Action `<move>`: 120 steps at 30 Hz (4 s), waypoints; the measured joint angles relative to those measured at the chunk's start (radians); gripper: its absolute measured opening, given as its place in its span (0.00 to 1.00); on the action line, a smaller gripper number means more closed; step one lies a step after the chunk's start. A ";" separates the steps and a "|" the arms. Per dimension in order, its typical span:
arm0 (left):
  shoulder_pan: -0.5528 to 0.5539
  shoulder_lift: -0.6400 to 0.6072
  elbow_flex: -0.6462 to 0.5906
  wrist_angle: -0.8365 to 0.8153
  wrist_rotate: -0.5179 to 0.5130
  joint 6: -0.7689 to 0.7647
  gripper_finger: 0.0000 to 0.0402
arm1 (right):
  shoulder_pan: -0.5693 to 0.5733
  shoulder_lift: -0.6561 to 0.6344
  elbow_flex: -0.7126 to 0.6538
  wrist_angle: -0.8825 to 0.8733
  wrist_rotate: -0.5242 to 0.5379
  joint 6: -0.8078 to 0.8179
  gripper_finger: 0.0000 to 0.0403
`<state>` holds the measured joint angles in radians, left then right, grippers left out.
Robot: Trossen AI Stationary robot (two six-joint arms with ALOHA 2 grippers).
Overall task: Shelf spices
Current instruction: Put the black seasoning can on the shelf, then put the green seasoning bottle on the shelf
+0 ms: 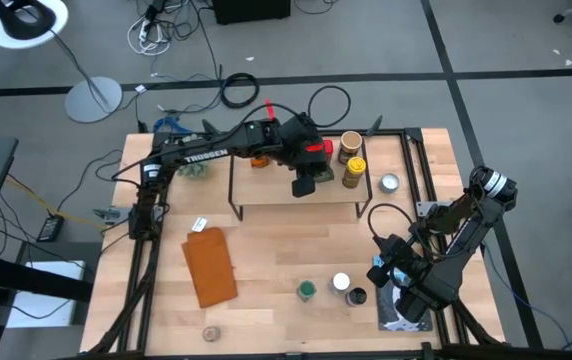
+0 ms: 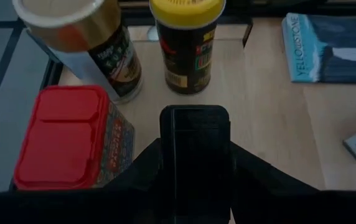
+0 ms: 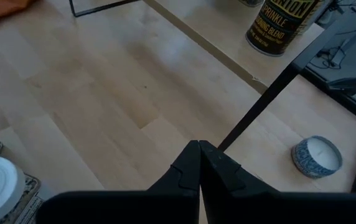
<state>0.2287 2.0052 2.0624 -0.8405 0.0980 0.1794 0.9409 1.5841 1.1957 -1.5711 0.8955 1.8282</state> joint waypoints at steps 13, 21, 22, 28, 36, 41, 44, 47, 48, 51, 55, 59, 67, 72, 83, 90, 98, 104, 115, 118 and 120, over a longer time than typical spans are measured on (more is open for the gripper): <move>0.000 0.000 0.000 -0.018 -0.043 -0.008 0.32 | 0.000 0.000 0.000 0.000 0.000 -0.006 0.00; 0.000 0.000 0.000 -0.015 -0.043 -0.023 0.35 | 0.000 0.000 0.000 0.000 0.000 -0.006 0.02; 0.000 0.000 0.000 -0.012 -0.043 -0.030 0.37 | 0.000 0.000 0.000 0.000 0.000 -0.006 0.01; -0.001 0.000 0.000 -0.008 -0.045 -0.040 0.43 | 0.000 0.000 0.000 0.000 0.000 -0.006 0.01; -0.001 0.036 0.000 0.006 -0.048 -0.053 0.46 | 0.000 0.000 0.000 0.000 -0.001 -0.007 0.02; -0.001 0.025 0.001 0.022 -0.050 -0.053 0.46 | 0.000 0.000 0.000 0.000 -0.001 -0.007 0.00; -0.001 0.012 0.006 0.043 -0.050 -0.053 0.46 | 0.000 0.000 0.000 0.000 -0.001 -0.011 0.01; -0.002 0.000 0.007 0.046 -0.050 -0.053 0.46 | 0.000 0.000 0.000 0.000 -0.002 -0.013 0.02; -0.002 -0.002 0.008 0.047 -0.050 -0.053 0.46 | 0.000 0.000 0.000 0.000 -0.003 -0.013 0.02; -0.002 -0.002 0.006 0.031 -0.050 -0.053 0.46 | 0.000 0.000 0.000 0.000 -0.006 -0.013 0.01; -0.002 -0.022 0.006 -0.001 -0.070 -0.112 0.46 | 0.000 0.000 0.000 0.000 -0.009 -0.015 0.00; -0.010 -0.048 0.006 -0.012 -0.087 -0.152 0.45 | 0.000 0.000 0.000 0.000 -0.010 -0.015 0.01; -0.076 -0.132 0.006 -0.059 -0.128 -0.159 0.25 | 0.000 0.000 0.000 0.006 -0.034 -0.015 0.01; -0.140 -0.150 0.006 -0.113 -0.131 -0.197 0.03 | 0.000 0.000 0.000 0.022 -0.036 -0.015 0.01; -0.433 -0.190 -0.148 -0.026 -0.420 -0.220 0.01 | 0.042 0.000 0.000 0.026 -0.145 0.043 0.01; -0.562 -0.336 -0.460 0.218 -0.482 -0.306 0.00 | 0.083 0.000 0.000 0.046 -0.148 0.115 0.01; -0.681 -0.596 -0.905 0.533 -0.585 -0.468 0.00 | 0.098 0.000 0.021 0.106 -0.148 0.117 0.00; -0.808 -0.748 -1.134 0.620 -0.792 -0.564 0.00 | 0.098 0.000 0.091 0.121 -0.125 0.081 0.00; -0.960 -0.821 -1.389 0.857 -0.938 -0.630 0.00 | 0.058 0.000 0.212 0.242 -0.104 -0.134 0.00; -0.963 -0.821 -1.465 1.013 -0.836 -0.613 0.00 | 0.030 0.000 0.212 0.330 -0.108 -0.222 0.00; -0.962 -0.821 -1.526 1.160 -0.776 -0.550 0.00 | 0.005 0.000 0.212 0.384 -0.134 -0.290 0.00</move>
<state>-0.7331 1.1843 0.5366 0.3191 -0.6781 -0.3704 0.9457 1.5845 1.4082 -1.1874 0.7615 1.5378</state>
